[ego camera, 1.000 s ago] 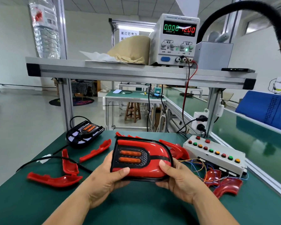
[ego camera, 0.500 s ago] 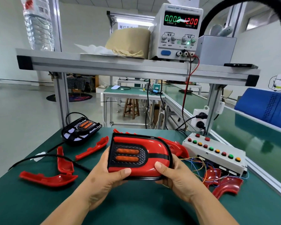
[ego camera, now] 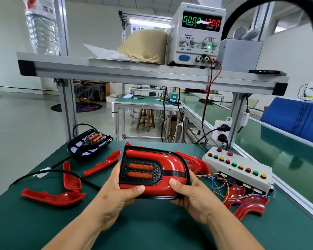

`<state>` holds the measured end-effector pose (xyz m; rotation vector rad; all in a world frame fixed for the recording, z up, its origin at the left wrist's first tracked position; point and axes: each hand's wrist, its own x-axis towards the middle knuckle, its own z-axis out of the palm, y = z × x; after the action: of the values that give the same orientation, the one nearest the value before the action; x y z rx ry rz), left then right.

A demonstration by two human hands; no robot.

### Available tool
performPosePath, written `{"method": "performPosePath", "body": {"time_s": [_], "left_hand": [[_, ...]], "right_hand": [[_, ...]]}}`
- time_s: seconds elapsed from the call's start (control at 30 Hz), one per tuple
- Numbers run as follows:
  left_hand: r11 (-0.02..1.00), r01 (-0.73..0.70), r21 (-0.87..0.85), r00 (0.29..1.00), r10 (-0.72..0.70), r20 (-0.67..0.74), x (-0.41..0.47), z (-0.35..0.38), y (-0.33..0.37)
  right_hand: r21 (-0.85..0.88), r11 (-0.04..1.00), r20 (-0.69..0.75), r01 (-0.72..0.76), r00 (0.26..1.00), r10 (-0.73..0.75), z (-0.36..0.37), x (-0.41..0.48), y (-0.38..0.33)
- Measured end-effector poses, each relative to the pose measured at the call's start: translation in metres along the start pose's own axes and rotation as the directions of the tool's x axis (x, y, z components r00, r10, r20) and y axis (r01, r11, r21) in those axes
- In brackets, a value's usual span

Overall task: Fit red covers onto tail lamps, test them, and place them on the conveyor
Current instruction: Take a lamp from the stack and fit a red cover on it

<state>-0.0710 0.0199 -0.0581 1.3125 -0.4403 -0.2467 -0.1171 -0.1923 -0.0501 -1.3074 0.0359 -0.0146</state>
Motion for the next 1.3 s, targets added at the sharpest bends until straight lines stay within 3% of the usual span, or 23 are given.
{"method": "performPosePath", "body": {"time_s": [0.33, 0.43, 0.67, 1.07, 1.17, 1.3], "left_hand": [[0.987, 0.159, -0.008, 0.982, -0.158, 0.099, -0.001, -0.021, 0.008], [0.98, 0.185, 0.076, 0.967, -0.195, 0.164, -0.004, -0.025, 0.015], [0.974, 0.179, 0.137, 0.97, -0.198, 0.143, -0.007, -0.027, 0.022], [0.99, 0.101, 0.095, 0.992, -0.108, 0.062, -0.002, -0.012, 0.006], [0.984, 0.139, 0.115, 0.99, -0.141, 0.013, 0.0, -0.011, 0.003], [0.979, 0.183, 0.089, 0.981, -0.188, 0.056, 0.001, -0.015, 0.006]], "right_hand": [[0.004, 0.996, 0.043, -0.085, 0.996, 0.084, 0.003, -0.002, -0.003], [-0.073, 0.985, 0.016, -0.155, 0.987, 0.157, 0.0, -0.003, -0.007], [-0.06, 0.992, 0.072, -0.11, 0.991, 0.114, -0.001, -0.006, -0.006], [-0.099, 0.994, 0.0, -0.037, 0.999, 0.038, 0.0, -0.001, 0.0], [-0.09, 0.995, -0.055, -0.036, 0.998, 0.031, 0.003, 0.0, 0.003], [-0.081, 0.996, -0.059, -0.045, 0.997, 0.04, 0.002, -0.001, 0.002]]}}
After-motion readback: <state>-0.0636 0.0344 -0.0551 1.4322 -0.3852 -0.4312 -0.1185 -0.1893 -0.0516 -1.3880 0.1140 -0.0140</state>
